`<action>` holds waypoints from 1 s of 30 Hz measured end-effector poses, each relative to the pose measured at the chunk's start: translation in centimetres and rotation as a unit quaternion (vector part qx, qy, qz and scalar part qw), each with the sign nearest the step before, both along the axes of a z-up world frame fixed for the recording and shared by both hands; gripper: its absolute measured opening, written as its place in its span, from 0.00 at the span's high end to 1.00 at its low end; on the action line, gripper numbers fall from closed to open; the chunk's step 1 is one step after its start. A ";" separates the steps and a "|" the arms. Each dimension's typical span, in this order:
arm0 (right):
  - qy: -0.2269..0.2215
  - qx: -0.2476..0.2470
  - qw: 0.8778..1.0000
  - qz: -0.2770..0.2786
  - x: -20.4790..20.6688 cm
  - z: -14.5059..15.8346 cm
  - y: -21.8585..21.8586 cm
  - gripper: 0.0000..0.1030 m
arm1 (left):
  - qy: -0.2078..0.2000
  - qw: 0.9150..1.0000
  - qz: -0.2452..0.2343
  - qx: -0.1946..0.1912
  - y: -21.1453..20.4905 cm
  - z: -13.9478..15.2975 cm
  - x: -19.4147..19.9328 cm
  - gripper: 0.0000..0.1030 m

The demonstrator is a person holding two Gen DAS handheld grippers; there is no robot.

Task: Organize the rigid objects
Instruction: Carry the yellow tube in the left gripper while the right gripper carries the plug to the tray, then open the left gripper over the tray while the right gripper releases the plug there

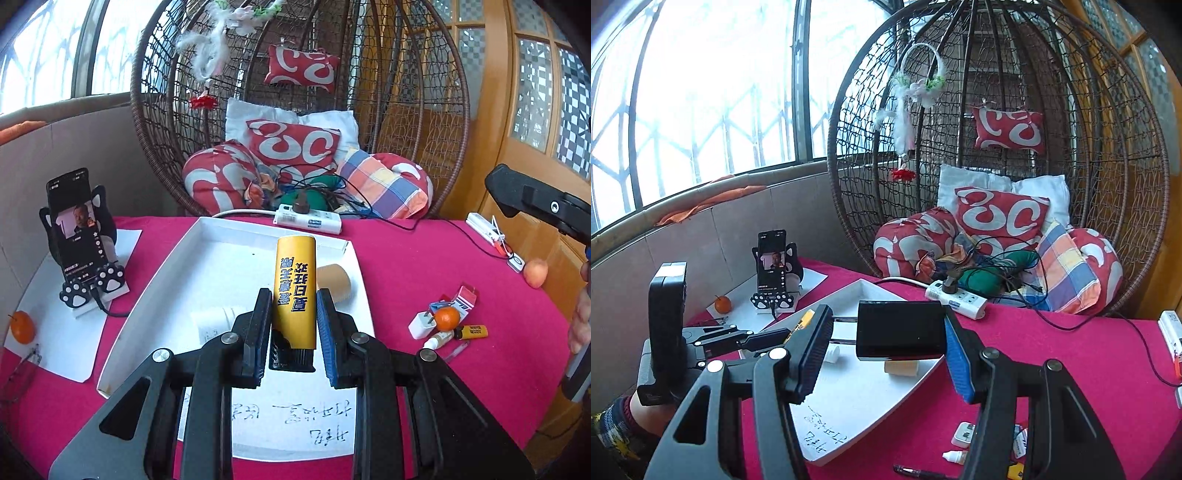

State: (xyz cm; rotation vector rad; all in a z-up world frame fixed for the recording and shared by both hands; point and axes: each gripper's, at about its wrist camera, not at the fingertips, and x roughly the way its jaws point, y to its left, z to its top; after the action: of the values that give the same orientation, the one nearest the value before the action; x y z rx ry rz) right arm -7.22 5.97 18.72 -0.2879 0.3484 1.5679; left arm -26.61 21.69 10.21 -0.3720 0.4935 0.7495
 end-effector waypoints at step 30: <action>0.038 -0.122 0.992 -0.003 -2.5 -10.7 8.0 0.00 | -0.015 0.989 0.121 -0.079 4.5 -4.7 -3.6 0.08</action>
State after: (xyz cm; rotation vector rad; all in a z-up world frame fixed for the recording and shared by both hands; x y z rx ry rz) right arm -9.69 13.96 7.98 -0.4165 0.6026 1.5332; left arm -30.20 26.23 5.48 -0.5981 0.4847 0.9412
